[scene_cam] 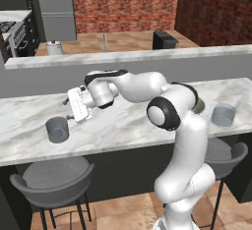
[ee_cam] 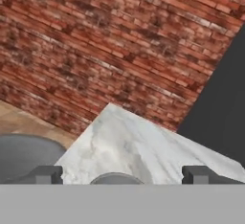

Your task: There are four ice cubes in the ice bowl. Place two ice cubes in each glass of water.

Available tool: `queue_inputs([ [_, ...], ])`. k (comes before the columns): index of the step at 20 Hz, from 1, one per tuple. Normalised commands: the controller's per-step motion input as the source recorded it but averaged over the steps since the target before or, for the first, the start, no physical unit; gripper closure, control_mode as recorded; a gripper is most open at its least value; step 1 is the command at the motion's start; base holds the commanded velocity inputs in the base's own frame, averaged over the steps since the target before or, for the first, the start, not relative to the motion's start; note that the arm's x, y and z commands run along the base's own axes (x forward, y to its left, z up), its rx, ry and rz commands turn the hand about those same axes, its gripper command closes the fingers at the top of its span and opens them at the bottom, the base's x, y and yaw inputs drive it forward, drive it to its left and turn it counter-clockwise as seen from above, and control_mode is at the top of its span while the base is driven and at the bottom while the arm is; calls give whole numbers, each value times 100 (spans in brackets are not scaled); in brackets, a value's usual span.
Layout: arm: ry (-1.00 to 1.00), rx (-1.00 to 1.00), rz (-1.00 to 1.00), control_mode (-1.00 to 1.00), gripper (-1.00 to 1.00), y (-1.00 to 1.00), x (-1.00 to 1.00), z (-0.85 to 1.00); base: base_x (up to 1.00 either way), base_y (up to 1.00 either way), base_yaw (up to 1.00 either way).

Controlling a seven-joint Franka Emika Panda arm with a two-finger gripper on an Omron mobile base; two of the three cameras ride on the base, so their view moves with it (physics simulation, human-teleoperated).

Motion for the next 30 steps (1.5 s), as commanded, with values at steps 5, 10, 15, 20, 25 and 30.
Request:
queue_inputs([
  [5, 4, -19, -18, -100, -100, -100, -15, 5, 0, 0, 0],
  [10, 3, -33, -21, -100, -100, -100, 0, 23, 0, 0, 0],
  [15, 0, -34, -16, -100, -100, -100, 0, 59, 0, 0, 0],
  [20, 0, -33, -11, -100, -100, -100, 0, 35, 0, 0, 0],
  [25, 0, -29, 0, -100, -100, -100, -2, 4, 0, 0, 0],
  [30, 0, -22, 4, -100, -100, -100, 0, 0, 0, 0, 0],
])
